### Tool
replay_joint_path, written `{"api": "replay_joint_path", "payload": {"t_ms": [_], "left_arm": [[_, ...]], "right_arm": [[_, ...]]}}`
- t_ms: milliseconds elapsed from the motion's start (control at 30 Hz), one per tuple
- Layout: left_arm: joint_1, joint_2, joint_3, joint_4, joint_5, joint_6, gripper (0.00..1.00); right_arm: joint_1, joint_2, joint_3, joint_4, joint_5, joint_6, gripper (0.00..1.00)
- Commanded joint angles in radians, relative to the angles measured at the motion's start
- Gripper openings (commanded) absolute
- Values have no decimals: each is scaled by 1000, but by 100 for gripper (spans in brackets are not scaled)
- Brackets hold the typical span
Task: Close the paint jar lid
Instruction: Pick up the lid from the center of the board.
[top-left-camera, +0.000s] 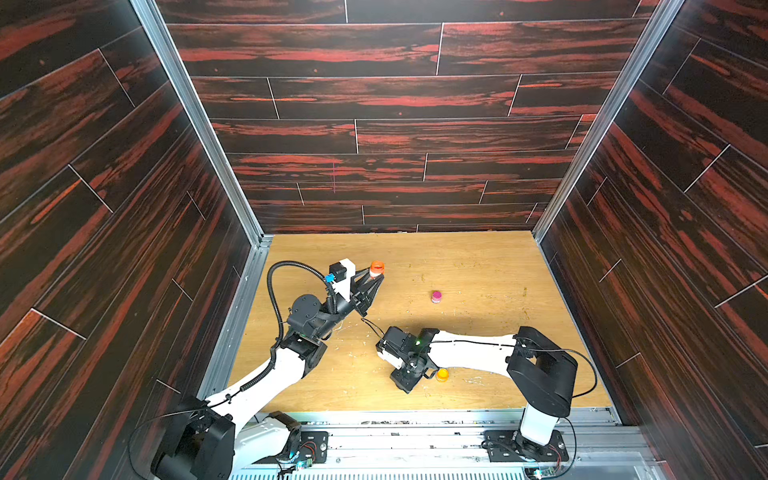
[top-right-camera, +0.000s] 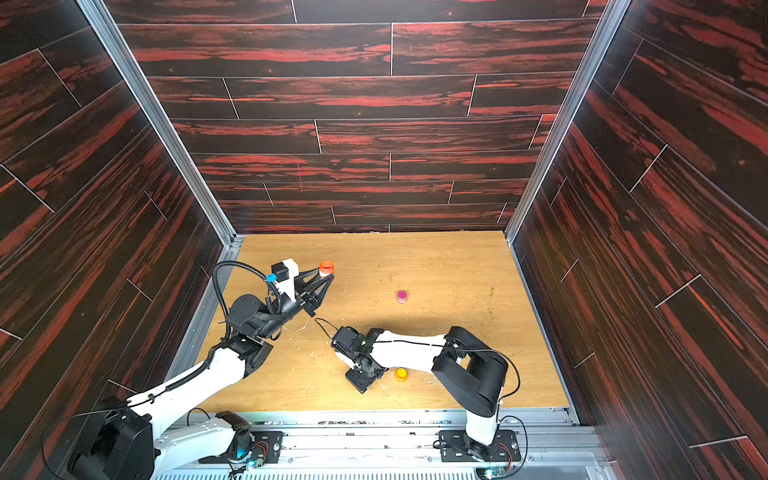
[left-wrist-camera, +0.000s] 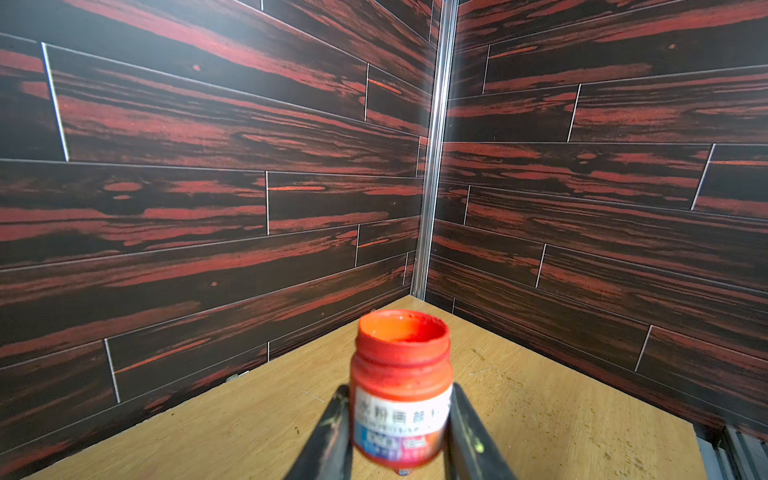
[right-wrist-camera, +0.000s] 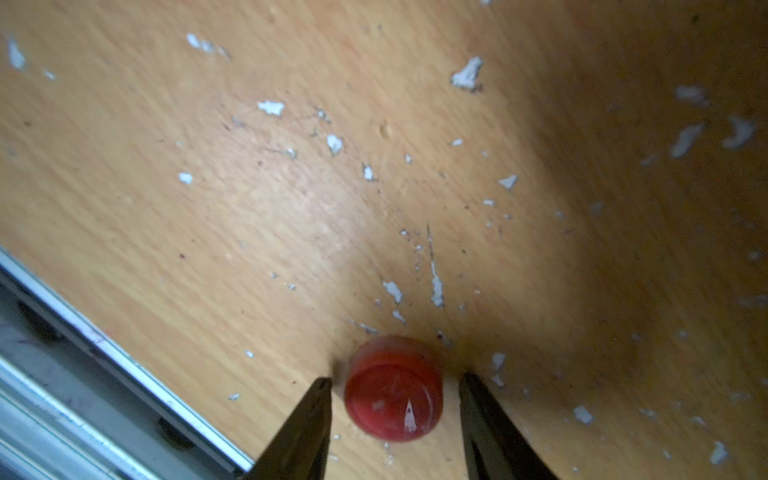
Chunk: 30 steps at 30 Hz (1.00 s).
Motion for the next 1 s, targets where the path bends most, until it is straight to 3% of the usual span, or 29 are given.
{"api": "replay_joint_path", "payload": {"t_ms": [0,200,533,733,967], "left_arm": [[7,-22,3,11,-2,13,32],[9,-20,1,11,-2,13,32],[16,-4,3,28,4,6,31],[24,37,34,51,27,-12,32],[24,107,85,112,67,-25,32]], "right_arm": [[9,35,12,-1,4,5,52],[9,44,10,-6,3,10,41],[-16,-1,43,-11,84,28,33],[-120,-99,56,-1,75,32,32],[-312,-219,140,-14,-104,6,32]]}}
